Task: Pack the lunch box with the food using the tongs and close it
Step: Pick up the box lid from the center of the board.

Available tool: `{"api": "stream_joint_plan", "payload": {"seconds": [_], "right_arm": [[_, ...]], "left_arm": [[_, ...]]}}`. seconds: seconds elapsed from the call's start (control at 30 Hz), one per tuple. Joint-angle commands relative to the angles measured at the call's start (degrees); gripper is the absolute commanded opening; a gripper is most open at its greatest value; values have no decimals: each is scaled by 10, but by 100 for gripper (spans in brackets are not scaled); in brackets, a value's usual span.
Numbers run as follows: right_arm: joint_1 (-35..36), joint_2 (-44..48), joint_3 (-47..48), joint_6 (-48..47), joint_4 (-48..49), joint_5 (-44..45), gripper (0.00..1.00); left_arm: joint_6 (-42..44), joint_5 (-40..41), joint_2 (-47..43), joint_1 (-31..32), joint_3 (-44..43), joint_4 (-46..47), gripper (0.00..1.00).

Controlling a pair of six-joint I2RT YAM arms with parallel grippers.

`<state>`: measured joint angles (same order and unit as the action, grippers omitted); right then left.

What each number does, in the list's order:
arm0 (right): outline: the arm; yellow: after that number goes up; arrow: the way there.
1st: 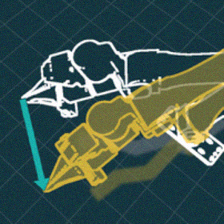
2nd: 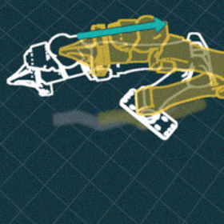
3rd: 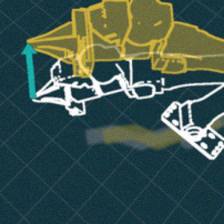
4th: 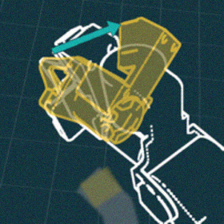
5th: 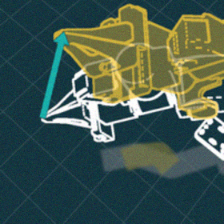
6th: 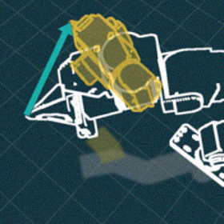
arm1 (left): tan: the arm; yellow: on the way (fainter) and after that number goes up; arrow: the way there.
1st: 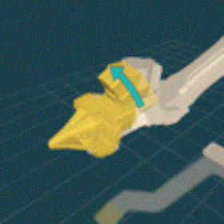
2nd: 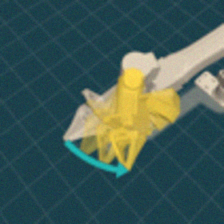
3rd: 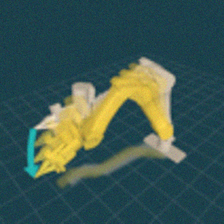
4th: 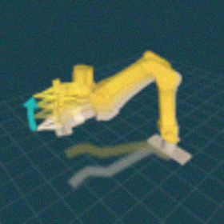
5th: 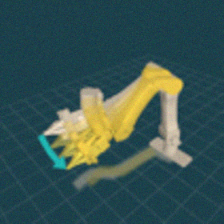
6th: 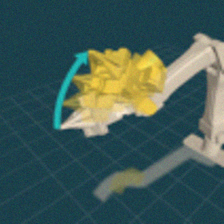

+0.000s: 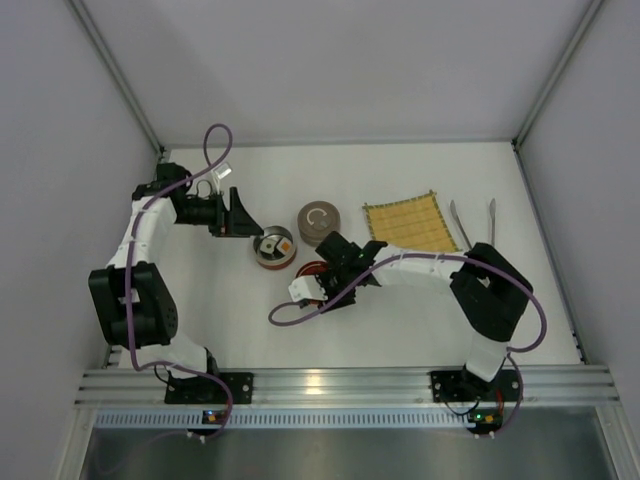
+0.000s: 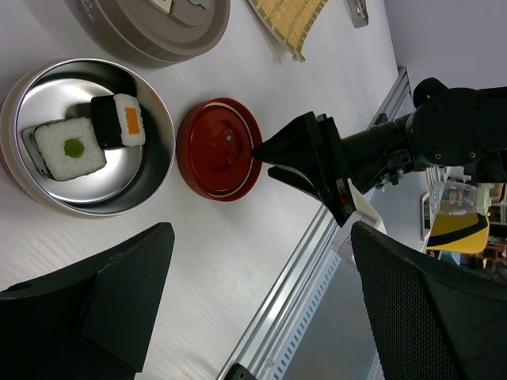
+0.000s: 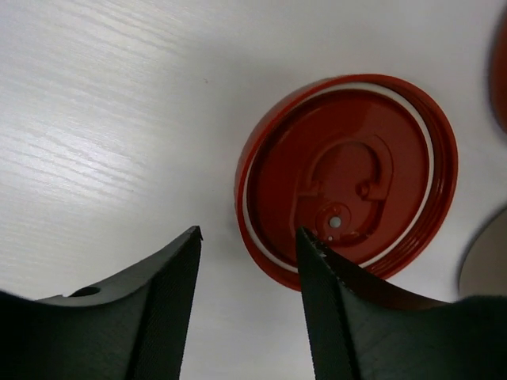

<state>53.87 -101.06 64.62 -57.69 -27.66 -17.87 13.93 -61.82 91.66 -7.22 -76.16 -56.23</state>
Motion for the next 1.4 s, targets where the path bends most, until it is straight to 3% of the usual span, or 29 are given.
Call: {"api": "stream_joint_plan", "payload": {"seconds": [0.0,0.23,0.43,0.53,0.6,0.87,1.2,1.3,1.37], "right_arm": [[22,-21,25,-40,-4,-23,48],[26,-34,21,-44,-13,-23,25],[35,-50,21,-43,-20,-10,20],[39,-57,21,-33,-19,-4,12],[38,-56,16,-9,-4,3,1],[32,9,29,96,-1,-17,0],[-116,100,89,288,-22,-239,0],[-188,104,101,383,3,-346,0],[-225,114,91,479,72,-409,0]], "left_arm": [[29,-12,-3,-1,7,4,98],[35,-19,5,-1,17,10,97],[40,-19,9,0,1,8,97],[47,-10,8,0,-5,1,97],[52,-2,9,0,-6,-6,96],[42,10,-7,7,-7,1,98],[-22,8,-43,20,-17,56,98],[-56,26,-65,20,-21,87,98],[-103,47,-82,20,-10,127,98]]}}
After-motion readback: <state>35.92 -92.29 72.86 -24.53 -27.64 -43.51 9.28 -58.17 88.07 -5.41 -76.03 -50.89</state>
